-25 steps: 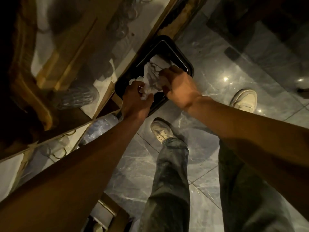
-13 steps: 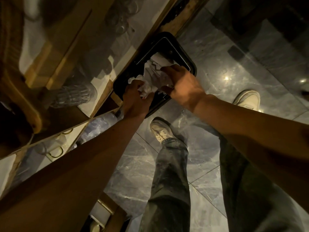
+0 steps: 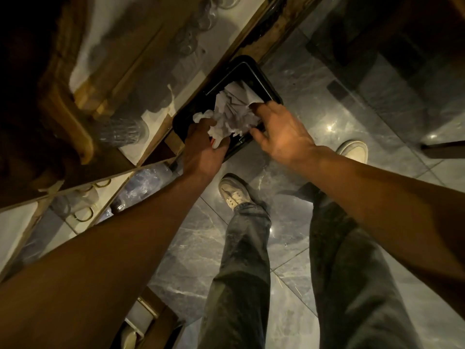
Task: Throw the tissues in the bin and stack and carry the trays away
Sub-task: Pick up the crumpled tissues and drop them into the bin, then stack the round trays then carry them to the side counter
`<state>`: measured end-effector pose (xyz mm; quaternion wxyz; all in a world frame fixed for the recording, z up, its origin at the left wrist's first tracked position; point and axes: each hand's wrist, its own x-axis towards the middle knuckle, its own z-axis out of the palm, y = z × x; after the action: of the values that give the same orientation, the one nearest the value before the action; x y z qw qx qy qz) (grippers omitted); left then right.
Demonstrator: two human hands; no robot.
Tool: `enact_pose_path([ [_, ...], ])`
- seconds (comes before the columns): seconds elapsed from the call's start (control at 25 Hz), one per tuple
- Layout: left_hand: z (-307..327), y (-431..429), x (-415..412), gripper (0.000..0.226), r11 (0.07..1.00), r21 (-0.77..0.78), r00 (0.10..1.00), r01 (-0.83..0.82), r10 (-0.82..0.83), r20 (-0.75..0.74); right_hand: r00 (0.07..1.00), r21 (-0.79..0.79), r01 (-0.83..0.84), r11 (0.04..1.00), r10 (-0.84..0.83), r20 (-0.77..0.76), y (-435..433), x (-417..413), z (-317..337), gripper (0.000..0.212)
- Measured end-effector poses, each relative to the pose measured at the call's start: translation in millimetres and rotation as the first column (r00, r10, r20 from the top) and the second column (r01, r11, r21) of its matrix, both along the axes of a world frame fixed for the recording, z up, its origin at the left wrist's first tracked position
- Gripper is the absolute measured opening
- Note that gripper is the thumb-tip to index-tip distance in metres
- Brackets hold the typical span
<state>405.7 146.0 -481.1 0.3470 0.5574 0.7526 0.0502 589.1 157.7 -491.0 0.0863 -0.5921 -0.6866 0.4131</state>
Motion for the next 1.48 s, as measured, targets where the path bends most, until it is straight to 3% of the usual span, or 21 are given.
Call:
enact_pose_path([
  [0.16, 44, -11, 8, 0.035, 0.992, 0.094, 0.997, 0.078, -0.080, 0.012, 0.997, 0.016, -0.073, 0.997, 0.073, 0.030, -13, 6, 44, 0.049],
  [0.36, 118, -31, 19, 0.033, 0.993, 0.070, 0.994, 0.094, -0.098, 0.054, 0.984, 0.059, -0.159, 0.986, 0.153, 0.089, -28, 15, 117, 0.045],
  [0.88, 323, -138, -4, 0.041, 0.898, 0.292, 0.941, 0.330, -0.338, -0.025, 0.965, 0.196, -0.163, 0.967, 0.114, 0.237, -129, 0, 332, 0.046],
  [1.16, 398, -233, -8, 0.045, 0.928, 0.359, 0.995, 0.099, -0.094, -0.031, 0.960, 0.322, -0.262, 0.910, 0.212, 0.181, -194, -6, 407, 0.045],
  [1.48, 453, -304, -22, 0.045, 0.861, 0.509, 0.996, 0.005, 0.040, -0.077, 0.937, 0.453, -0.349, 0.820, 0.313, 0.155, -231, -29, 461, 0.051],
])
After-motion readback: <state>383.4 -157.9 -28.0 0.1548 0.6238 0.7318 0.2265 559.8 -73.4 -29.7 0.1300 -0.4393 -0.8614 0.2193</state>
